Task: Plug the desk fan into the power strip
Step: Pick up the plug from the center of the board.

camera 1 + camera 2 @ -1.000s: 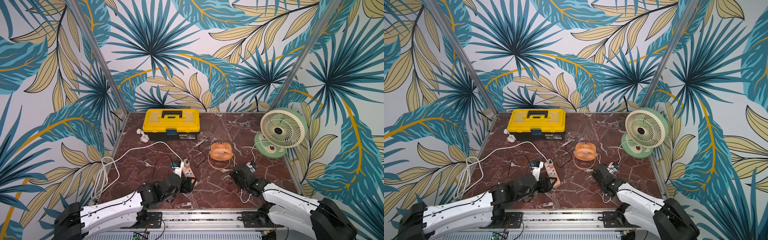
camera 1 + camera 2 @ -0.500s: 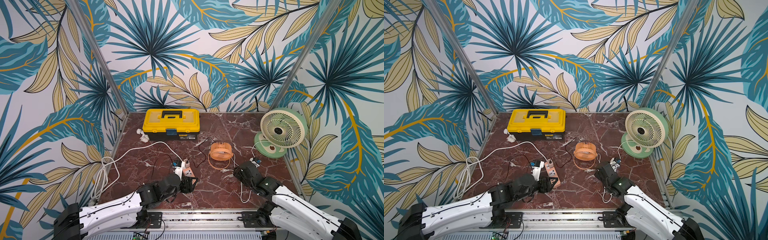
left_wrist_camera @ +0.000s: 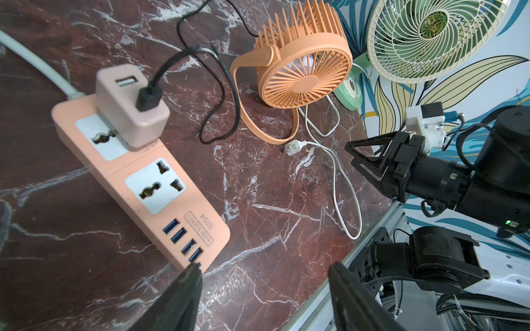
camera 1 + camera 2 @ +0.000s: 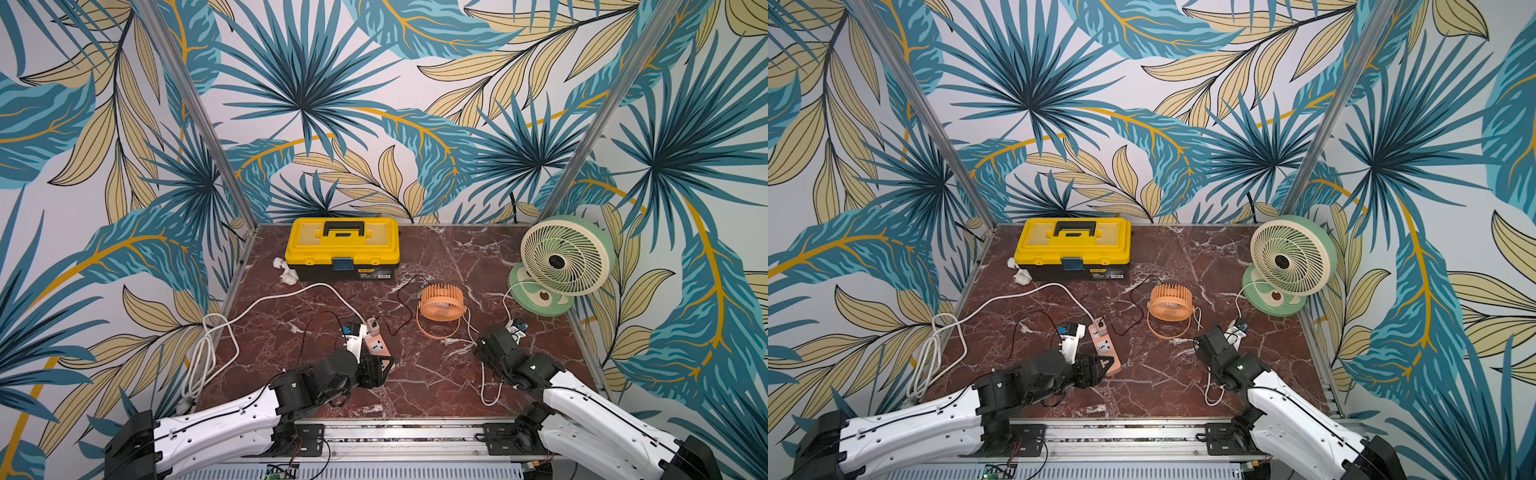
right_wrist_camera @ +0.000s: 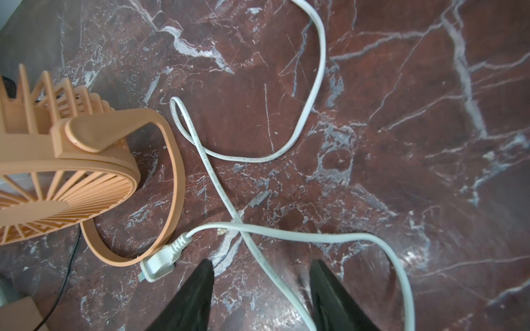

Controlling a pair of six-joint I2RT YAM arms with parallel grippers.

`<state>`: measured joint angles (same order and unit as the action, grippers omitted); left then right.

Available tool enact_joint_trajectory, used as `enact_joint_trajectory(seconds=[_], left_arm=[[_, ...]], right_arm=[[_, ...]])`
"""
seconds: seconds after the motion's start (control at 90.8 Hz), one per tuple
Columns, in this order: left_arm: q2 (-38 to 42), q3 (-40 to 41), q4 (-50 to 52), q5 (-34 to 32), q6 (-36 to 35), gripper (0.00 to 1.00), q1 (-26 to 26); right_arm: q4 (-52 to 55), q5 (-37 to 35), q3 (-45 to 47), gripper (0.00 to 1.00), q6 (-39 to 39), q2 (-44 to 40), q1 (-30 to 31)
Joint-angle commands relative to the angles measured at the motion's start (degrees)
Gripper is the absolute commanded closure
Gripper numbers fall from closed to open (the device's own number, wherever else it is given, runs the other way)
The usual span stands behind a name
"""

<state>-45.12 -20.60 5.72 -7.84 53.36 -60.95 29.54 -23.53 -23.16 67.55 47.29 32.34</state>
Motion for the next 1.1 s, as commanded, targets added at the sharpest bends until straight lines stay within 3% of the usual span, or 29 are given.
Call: enact_joint_trajectory(seconds=[0.0, 0.32, 0.782, 0.97, 1.091], left_arm=[[-0.6, 1.5, -0.6, 0.2, -0.1, 0.27, -0.2], [-1.1, 1.8, -1.3, 0.3, -0.4, 0.27, -0.2], [-1.6, 1.2, -0.7, 0.1, -1.1, 0.27, -0.2], [-1.4, 1.2, -0.5, 0.7, -1.4, 0.26, -0.1], [-1.9, 0.4, 0.6, 0.8, -2.1, 0.26, -0.2]], right_arm=[[-4.6, 2.4, 2.9, 0.44, 7.0, -0.8, -0.8], [-10.4, 5.3, 6.1, 0.45, 13.9, 1.1, -2.9], [-19.3, 7.5, 8.3, 0.51, 11.9, 9.9, -10.9], [-20.9, 8.7, 7.9, 0.68, 10.7, 11.6, -12.3], [-21.5, 8.3, 8.4, 0.86, 10.7, 11.1, -12.5]])
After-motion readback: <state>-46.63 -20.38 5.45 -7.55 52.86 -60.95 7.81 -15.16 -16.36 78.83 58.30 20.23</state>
